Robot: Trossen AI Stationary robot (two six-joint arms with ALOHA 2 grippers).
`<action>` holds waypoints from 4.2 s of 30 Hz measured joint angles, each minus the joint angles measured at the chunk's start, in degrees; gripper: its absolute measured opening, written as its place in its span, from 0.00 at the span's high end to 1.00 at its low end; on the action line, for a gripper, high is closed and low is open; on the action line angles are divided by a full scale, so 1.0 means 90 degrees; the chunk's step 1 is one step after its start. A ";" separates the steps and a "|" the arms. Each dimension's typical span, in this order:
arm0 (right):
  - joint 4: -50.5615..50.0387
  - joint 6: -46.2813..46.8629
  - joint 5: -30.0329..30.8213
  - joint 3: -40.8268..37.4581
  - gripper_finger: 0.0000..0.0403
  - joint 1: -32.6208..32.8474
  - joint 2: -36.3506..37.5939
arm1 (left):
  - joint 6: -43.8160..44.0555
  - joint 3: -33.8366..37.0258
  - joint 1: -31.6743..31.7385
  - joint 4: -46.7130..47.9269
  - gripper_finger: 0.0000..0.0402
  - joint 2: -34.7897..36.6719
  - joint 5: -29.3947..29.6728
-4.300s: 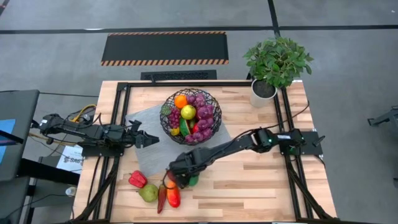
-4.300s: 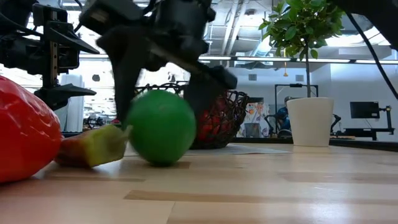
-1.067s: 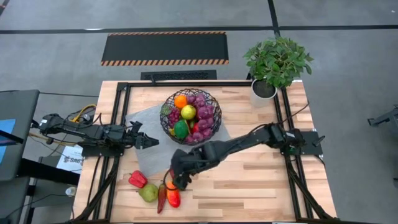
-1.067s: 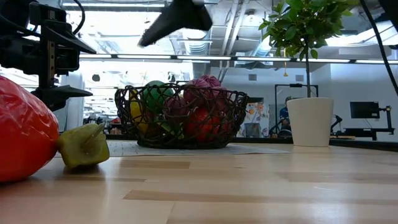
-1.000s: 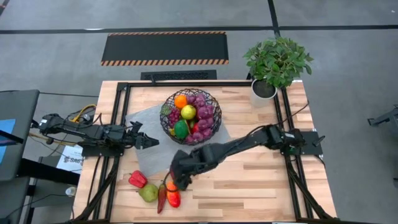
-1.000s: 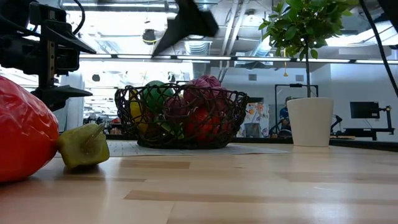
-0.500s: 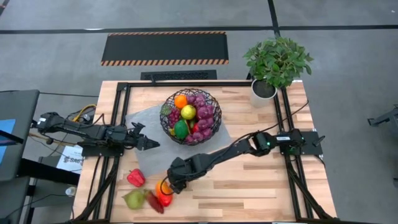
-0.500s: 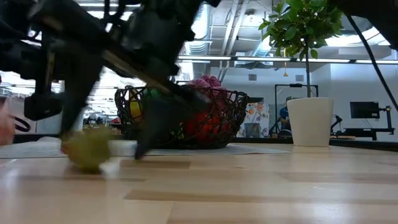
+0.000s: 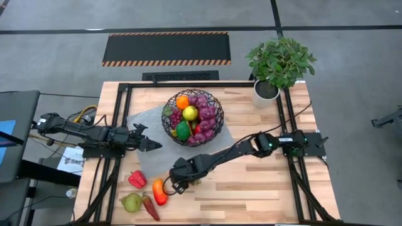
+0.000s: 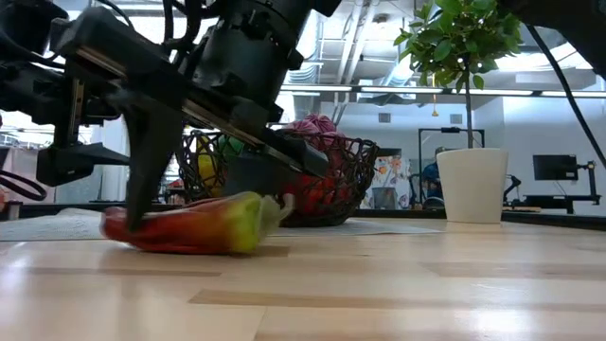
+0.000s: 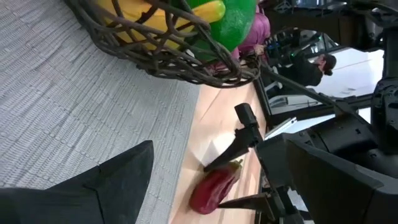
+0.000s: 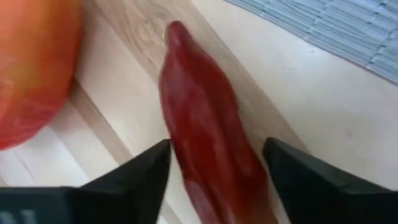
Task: Build produce basket
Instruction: Put the top chili pepper into the wire basket, then put the red mango into the wired basket
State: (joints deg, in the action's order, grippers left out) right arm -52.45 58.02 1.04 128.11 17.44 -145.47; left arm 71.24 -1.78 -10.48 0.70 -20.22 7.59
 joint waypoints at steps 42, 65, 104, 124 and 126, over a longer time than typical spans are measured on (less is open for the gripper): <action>-0.0362 -0.2171 0.1557 -0.0028 0.57 -0.2537 0.2399 | -0.0002 -0.0005 0.0000 -0.0011 0.14 0.0002 0.0137; -0.0501 -0.1911 0.0078 -0.0012 0.28 -0.1925 0.2419 | 0.0013 -0.0007 0.0002 0.0054 0.14 0.0001 -0.0464; 0.2883 0.0038 0.1291 -0.0298 0.28 0.0192 0.0585 | 0.0393 -0.5209 -0.2659 0.7332 0.14 -0.2244 -0.0264; 0.3471 0.0277 0.1351 -0.0302 0.28 0.0477 0.0347 | 0.3407 -0.5166 -0.6072 0.7090 0.14 -0.4783 0.0076; 0.3467 0.0267 0.1351 -0.0304 0.28 0.0477 0.0347 | 0.3566 -0.5166 -0.6273 0.7091 0.14 -0.5070 0.0111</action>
State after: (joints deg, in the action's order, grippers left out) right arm -21.24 60.42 13.19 125.38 21.74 -142.34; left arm 103.33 -48.27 -66.94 64.52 -65.85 8.59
